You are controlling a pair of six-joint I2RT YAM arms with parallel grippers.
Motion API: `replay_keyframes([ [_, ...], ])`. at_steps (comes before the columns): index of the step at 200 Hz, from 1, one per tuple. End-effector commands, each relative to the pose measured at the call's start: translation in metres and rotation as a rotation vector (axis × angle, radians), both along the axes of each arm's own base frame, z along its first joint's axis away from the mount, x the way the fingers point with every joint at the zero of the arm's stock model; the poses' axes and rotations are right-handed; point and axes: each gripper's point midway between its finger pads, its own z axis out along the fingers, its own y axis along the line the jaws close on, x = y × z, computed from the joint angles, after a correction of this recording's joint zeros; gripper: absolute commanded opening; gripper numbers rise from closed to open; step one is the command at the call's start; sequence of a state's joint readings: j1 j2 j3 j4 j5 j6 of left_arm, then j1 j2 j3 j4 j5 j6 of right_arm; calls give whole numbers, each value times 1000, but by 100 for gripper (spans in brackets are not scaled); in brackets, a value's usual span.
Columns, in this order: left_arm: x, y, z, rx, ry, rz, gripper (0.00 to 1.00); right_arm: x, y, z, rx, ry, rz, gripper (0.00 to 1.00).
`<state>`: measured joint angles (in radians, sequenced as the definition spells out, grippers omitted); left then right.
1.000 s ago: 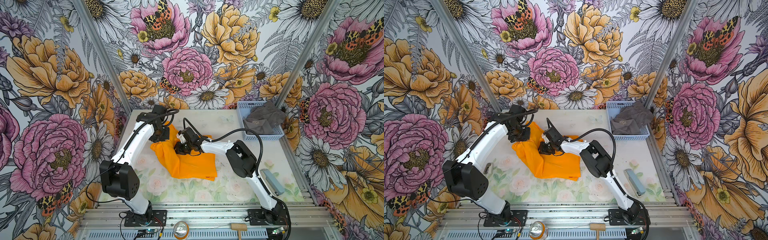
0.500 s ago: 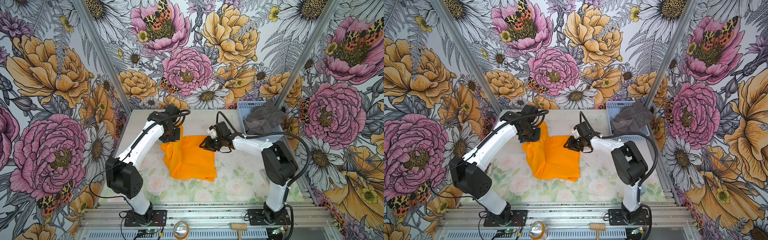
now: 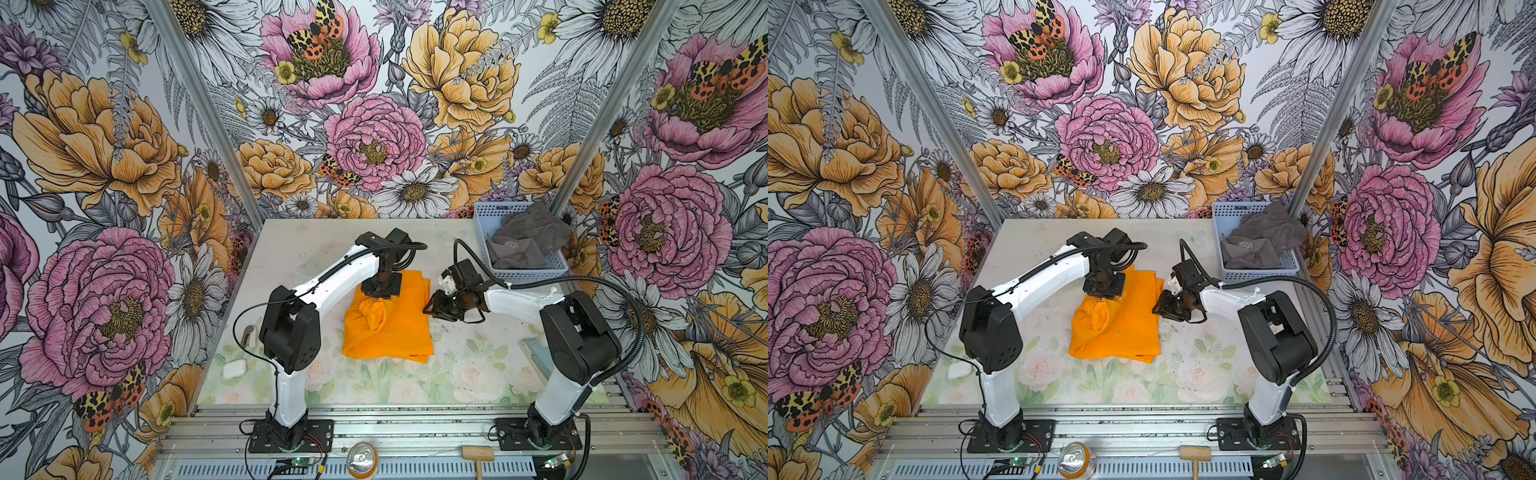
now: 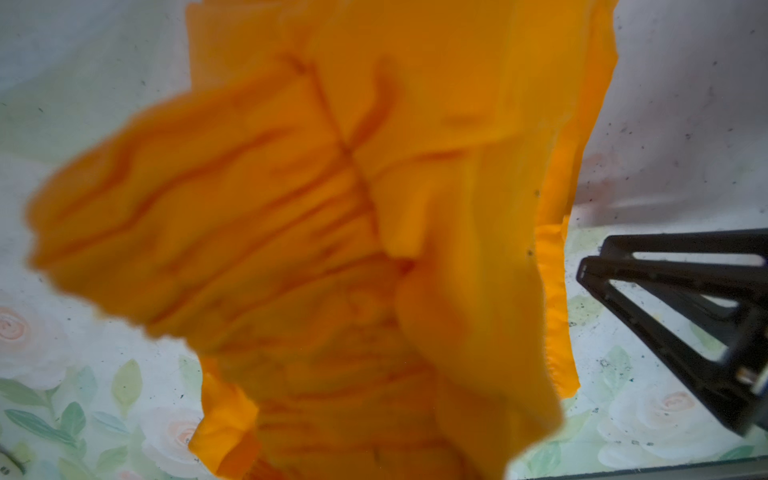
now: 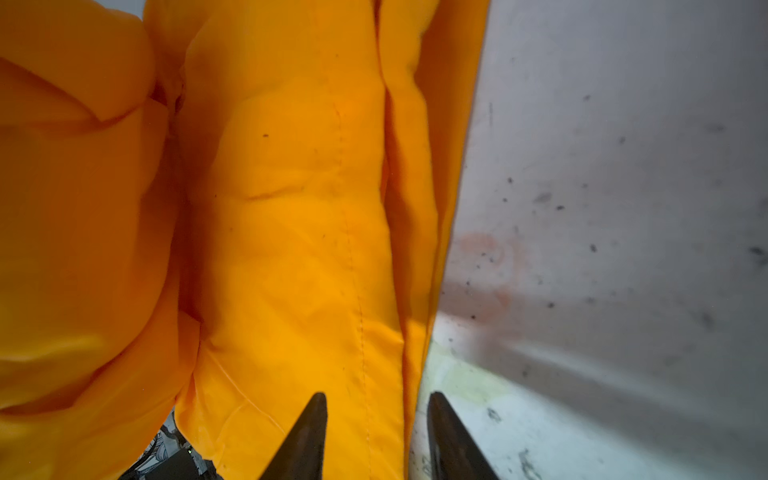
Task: Fold and stack the mixed laundry pile
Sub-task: 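Lay the waistband over the shorts with the left gripper while the right holds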
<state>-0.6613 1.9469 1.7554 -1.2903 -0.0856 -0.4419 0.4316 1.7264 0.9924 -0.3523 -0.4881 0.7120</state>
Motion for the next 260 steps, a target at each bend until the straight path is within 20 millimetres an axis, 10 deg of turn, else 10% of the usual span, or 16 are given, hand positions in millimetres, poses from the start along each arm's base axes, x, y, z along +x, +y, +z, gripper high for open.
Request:
replay_keyframes([
  [1, 3, -25, 18, -62, -46, 8, 35, 5, -15, 15, -3, -66, -25, 42],
  [66, 5, -62, 76, -217, -146, -27, 71, -5, -43, 25, -53, -80, -72, 43],
  [107, 0, -30, 112, -257, -232, 21, 77, -8, -45, 57, -70, -126, -76, 44],
  [185, 8, 49, 25, -262, -156, 159, 79, -25, 46, 88, -90, -171, 108, 47],
  [260, 5, 73, 0, -271, -133, 199, 80, -9, 59, 30, -262, -143, 161, 43],
])
